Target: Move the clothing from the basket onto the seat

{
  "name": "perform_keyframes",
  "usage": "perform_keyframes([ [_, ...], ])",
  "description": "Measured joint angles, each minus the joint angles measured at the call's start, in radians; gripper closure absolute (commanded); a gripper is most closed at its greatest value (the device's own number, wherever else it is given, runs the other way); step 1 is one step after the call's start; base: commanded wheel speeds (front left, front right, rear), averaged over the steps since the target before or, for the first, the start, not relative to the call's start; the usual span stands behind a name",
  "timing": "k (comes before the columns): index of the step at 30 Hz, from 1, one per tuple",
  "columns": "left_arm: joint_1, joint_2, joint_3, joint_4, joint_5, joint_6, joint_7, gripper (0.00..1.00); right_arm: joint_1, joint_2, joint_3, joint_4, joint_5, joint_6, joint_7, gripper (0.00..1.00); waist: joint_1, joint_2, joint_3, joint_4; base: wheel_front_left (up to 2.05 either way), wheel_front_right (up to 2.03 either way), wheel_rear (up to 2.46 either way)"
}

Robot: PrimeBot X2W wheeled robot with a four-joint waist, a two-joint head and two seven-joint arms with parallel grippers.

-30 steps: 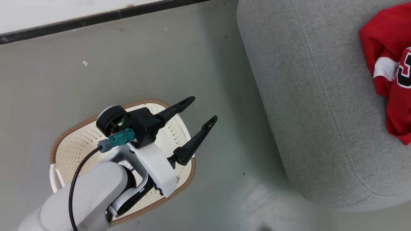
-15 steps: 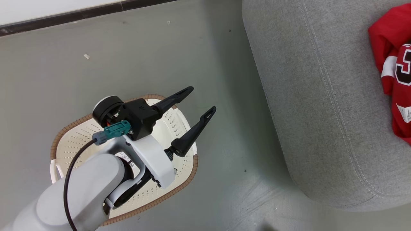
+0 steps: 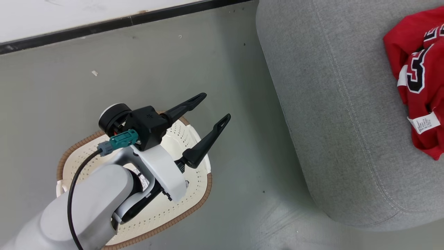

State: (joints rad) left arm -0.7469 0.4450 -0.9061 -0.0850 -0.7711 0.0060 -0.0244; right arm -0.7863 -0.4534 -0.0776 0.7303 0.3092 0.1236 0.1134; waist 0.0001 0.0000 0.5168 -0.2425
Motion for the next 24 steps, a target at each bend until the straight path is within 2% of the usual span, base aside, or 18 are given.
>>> perform_keyframes([
  [16,0.015,-0.015,0.003,0.07,-0.016,-0.018,-0.046,0.0,0.095,-0.094,0.179,-0.081,0.232,0.0,0.108,0.0,0.0,0.0,-0.105,-0.026,0.0,0.0,0.0],
  [24,0.051,-0.028,0.019,0.093,-0.043,-0.017,-0.075,0.0,0.138,-0.156,0.231,-0.176,0.315,0.0,0.094,0.0,0.0,0.0,-0.16,-0.039,0.0,0.0,0.0],
])
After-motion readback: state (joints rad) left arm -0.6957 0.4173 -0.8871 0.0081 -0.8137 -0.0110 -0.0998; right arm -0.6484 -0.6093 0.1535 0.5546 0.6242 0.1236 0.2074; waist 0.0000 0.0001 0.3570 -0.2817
